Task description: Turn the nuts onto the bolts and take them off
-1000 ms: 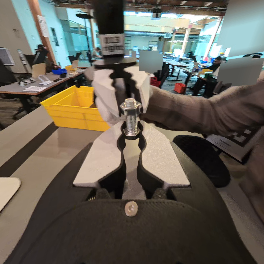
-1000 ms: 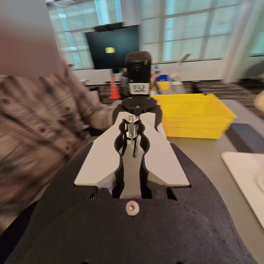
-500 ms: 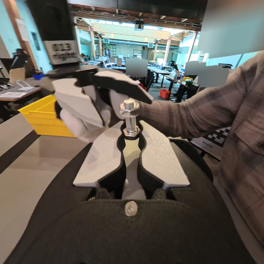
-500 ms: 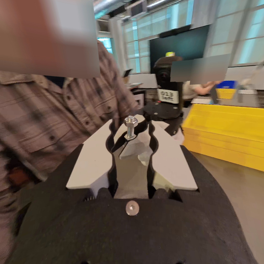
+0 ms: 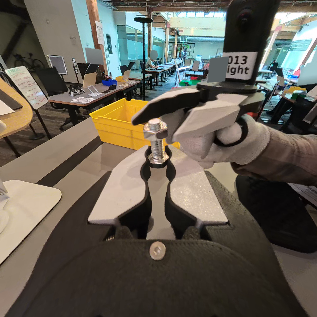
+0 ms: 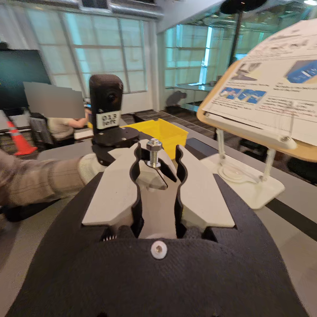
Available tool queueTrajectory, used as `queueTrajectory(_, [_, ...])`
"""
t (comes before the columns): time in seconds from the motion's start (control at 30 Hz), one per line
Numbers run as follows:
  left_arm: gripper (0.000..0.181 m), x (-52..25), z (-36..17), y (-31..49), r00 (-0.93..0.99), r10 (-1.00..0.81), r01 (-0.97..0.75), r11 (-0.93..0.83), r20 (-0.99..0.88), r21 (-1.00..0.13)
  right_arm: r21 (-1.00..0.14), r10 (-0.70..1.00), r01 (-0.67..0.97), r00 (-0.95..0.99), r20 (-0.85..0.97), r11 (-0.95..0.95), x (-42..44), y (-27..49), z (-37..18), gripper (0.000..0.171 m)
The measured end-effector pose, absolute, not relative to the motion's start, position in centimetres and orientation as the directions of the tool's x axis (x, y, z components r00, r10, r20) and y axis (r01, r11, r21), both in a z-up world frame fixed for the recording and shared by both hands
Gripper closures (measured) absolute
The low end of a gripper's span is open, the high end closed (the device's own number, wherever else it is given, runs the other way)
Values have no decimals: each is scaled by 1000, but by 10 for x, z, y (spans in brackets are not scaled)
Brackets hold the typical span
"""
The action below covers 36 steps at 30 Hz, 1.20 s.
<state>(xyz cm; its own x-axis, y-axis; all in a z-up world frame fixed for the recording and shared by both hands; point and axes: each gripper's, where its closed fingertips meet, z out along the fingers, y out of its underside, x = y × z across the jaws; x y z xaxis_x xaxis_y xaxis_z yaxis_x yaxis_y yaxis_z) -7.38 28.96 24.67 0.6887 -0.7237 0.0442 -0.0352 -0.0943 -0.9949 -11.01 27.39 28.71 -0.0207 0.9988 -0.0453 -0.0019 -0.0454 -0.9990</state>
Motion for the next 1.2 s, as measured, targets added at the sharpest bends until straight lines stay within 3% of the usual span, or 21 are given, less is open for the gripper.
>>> queueTrajectory(0.1, [167,-72,244,290,696,-717,-62,-89,21,-994,-1000,996,18,91,0,-1,-114,276,280,140])
queueTrajectory(0.17, [167,-72,242,291,702,-712,-73,-88,12,-993,-999,993,30,113,27,23,-116,272,278,155])
queueTrajectory(0.33, [167,-70,245,287,684,-729,-76,-76,4,-994,-999,994,26,100,39,37,-114,269,281,155])
queueTrajectory(0.47, [167,-66,248,282,652,-759,-68,-72,10,-995,-999,998,31,-58,8,10,-112,261,283,156])
queueTrajectory(0.6, [166,-52,255,266,558,-829,-43,-60,26,-997,-999,936,33,-353,18,31,-101,244,289,155])
queueTrajectory(0.77, [166,-28,264,234,378,-926,1,-21,20,-1000,-992,721,49,-691,49,115,-81,212,295,155])
queueTrajectory(0.9, [167,-10,267,211,263,-965,-10,3,-6,-1000,-992,427,89,-903,-44,87,-57,190,298,155])
queueTrajectory(1.07, [167,5,264,196,191,-982,-19,13,-17,-1000,-986,82,163,-984,-160,23,-41,175,296,155])
queueTrajectory(1.2, [167,-2,267,201,212,-977,-6,9,-10,-1000,-989,73,144,-987,-146,-36,-48,177,300,154])
